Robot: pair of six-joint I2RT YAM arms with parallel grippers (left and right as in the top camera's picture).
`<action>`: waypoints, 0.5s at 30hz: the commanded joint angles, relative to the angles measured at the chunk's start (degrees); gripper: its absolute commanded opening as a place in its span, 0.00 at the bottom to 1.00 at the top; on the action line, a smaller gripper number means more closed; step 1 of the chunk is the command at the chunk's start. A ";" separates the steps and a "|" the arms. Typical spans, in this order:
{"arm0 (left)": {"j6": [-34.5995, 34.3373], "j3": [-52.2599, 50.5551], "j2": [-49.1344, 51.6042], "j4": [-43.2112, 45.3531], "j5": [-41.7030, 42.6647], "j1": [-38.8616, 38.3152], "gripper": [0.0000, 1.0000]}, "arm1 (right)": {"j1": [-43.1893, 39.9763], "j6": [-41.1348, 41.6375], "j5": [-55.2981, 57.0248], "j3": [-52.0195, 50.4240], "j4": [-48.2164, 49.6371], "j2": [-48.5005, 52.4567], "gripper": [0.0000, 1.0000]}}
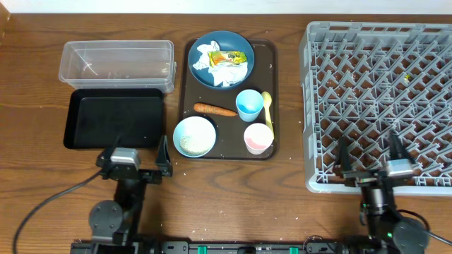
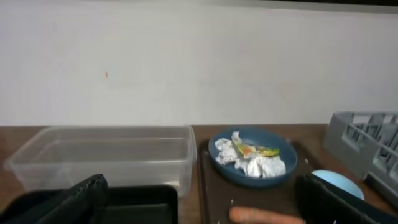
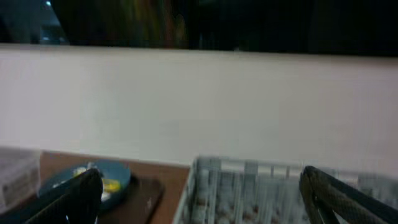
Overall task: Sort waste into correct bins and load items into the dishwasher rack
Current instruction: 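Reach left gripper to blue plate and grasp foil and wrapper waste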
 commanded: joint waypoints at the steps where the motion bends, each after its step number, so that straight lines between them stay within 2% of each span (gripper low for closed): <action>1: -0.02 8.20 7.87 -2.45 0.79 -0.07 0.98 | 0.33 -1.20 -1.57 6.32 -1.40 5.27 0.99; 9: -0.04 33.83 34.67 -17.14 5.05 -0.24 0.98 | 0.33 -1.18 -2.95 26.27 -15.41 24.48 0.99; 15: -0.02 58.82 58.25 -32.96 6.34 -3.15 0.98 | 0.33 -1.20 -6.71 42.42 -31.32 39.17 0.99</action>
